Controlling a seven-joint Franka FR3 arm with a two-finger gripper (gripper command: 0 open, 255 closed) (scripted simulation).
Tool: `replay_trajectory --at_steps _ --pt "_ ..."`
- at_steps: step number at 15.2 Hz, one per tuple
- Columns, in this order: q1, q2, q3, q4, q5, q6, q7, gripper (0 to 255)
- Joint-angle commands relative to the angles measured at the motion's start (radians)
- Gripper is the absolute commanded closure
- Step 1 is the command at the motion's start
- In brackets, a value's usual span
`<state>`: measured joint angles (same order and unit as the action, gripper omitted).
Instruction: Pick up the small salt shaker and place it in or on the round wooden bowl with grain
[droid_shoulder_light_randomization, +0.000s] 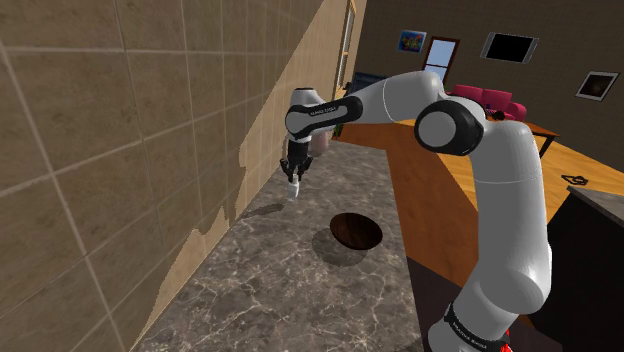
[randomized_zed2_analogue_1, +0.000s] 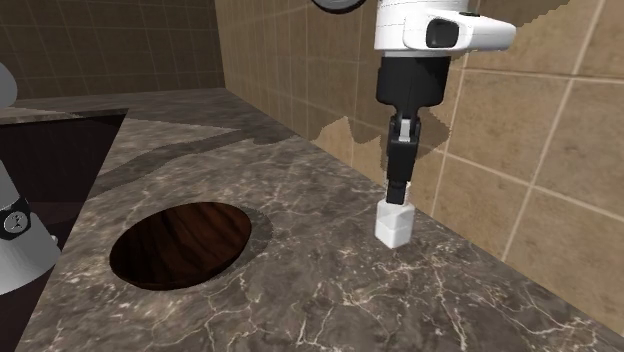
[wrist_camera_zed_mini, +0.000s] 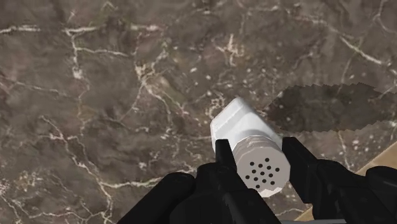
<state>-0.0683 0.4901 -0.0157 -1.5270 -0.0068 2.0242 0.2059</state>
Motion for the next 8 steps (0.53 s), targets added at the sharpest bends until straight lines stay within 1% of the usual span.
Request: replay_trajectory --at_steps 1,8 --pt "0.000 -0.006 0.000 0.021 0.000 -0.027 0.000 255" --pt "0.000 -0.028 0.000 0.082 0.000 -0.110 -0.001 255"
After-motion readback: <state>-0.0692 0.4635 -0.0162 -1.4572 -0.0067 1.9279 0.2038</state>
